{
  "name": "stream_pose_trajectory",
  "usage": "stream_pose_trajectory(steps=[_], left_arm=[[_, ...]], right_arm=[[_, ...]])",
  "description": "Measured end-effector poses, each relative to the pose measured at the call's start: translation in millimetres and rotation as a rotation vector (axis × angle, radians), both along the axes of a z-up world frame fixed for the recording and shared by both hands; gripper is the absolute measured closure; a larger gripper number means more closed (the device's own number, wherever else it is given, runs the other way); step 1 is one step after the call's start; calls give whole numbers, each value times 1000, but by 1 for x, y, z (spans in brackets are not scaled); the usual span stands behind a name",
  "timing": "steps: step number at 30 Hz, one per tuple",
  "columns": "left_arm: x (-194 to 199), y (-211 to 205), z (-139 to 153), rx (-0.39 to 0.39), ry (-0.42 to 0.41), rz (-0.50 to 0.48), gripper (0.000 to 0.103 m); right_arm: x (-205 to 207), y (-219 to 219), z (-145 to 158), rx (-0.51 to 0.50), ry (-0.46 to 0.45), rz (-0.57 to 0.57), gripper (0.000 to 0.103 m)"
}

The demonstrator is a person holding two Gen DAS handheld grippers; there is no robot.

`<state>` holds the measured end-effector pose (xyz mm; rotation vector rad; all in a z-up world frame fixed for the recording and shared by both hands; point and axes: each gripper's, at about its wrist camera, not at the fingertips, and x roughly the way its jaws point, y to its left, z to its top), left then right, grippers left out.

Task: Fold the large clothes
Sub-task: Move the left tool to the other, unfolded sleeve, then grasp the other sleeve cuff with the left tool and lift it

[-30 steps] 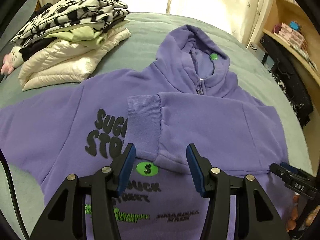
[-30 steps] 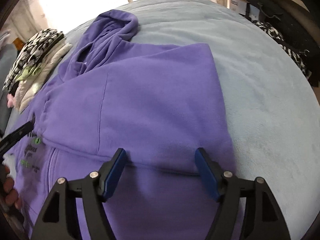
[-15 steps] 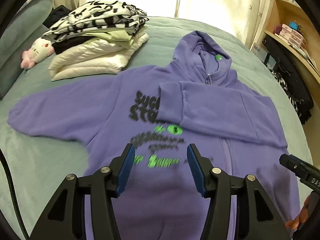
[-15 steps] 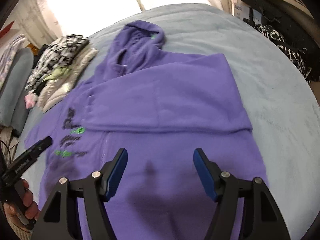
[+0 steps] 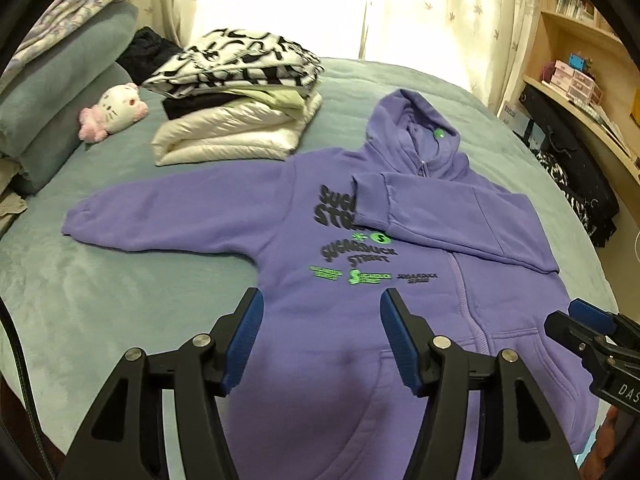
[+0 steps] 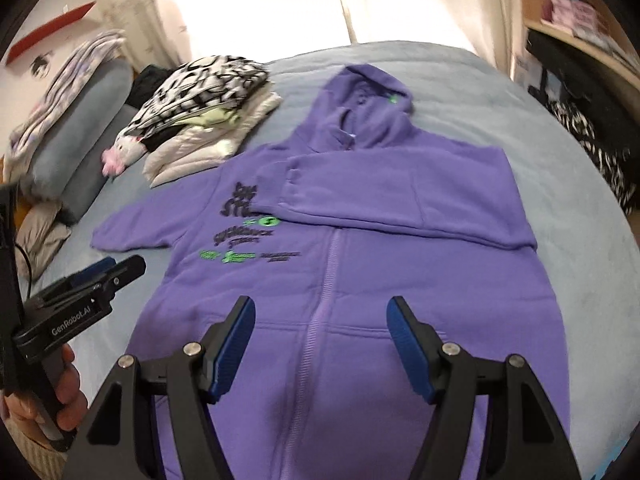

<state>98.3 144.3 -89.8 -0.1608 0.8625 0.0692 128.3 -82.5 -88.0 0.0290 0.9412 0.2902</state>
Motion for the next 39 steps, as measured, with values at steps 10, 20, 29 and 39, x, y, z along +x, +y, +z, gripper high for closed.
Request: stream_pose_trajectory(steps=[10, 20, 29, 39], left_arm=[[-28, 62, 4, -23, -27, 60, 39], [-27, 141, -23, -131, -6, 153, 38], [8, 224, -66, -363, 13, 192, 38], [57, 300, -113, -508, 69, 179, 38]], right_arm=[[-19, 65, 18, -59, -63, 77, 35], [-6, 126, 8, -70, -71, 129, 35], [30, 182, -10, -108, -79, 148, 35], [83, 232, -45, -115, -38, 116, 46]])
